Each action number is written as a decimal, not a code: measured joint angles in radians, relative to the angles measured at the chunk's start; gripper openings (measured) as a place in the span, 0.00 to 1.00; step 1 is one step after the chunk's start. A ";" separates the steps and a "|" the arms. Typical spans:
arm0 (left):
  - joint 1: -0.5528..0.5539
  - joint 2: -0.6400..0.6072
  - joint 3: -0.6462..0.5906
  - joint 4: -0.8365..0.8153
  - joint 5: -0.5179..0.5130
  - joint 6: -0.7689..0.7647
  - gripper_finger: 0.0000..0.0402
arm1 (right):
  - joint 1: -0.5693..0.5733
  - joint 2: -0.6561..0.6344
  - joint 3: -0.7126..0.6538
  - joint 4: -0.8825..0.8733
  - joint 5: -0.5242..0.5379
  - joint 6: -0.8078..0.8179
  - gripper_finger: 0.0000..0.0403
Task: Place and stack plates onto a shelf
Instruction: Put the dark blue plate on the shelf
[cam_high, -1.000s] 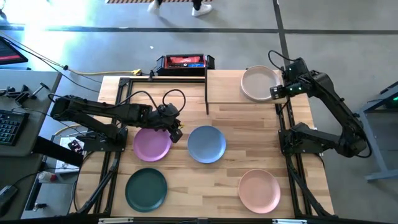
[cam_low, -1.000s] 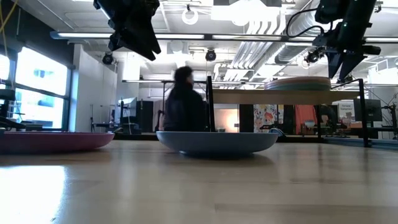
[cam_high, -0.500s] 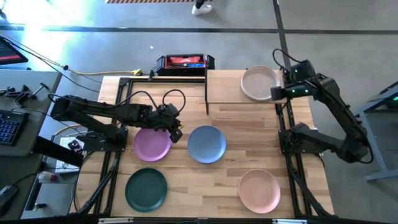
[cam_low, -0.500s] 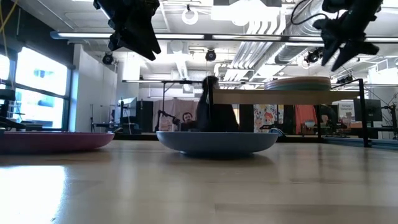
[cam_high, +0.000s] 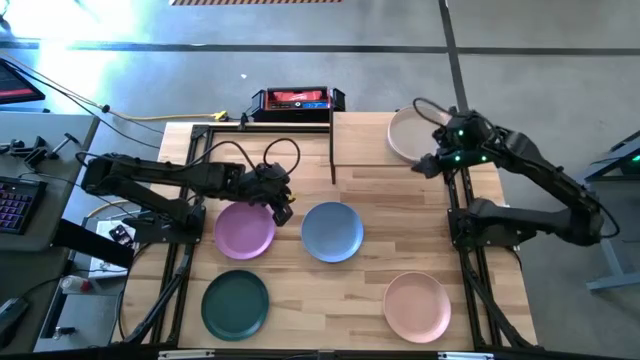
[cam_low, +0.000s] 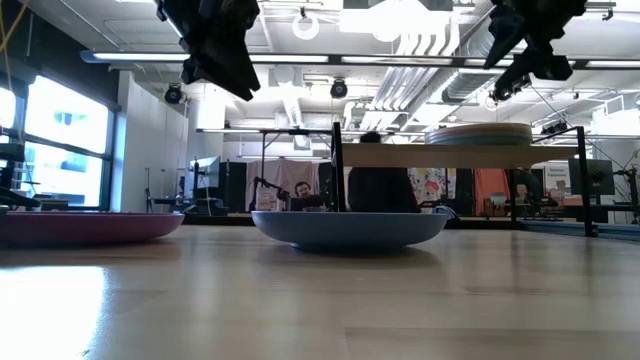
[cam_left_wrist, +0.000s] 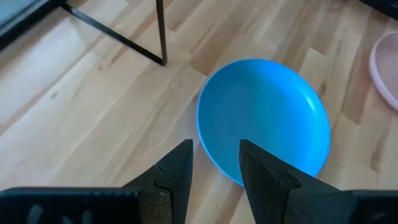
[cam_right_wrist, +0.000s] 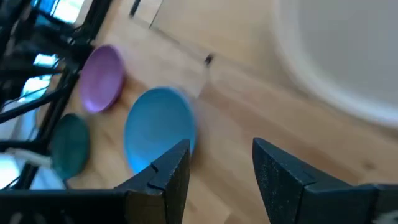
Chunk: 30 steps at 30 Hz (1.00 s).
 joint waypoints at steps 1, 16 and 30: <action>0.009 0.000 0.000 0.000 0.019 -0.006 0.30 | 0.032 0.000 0.000 0.000 0.005 0.026 0.38; 0.107 0.156 0.001 0.020 0.221 -0.258 0.30 | 0.414 0.014 0.000 0.002 0.207 0.355 0.38; 0.112 0.361 0.000 0.144 0.277 -0.289 0.30 | 0.546 0.087 0.000 0.008 0.276 0.395 0.38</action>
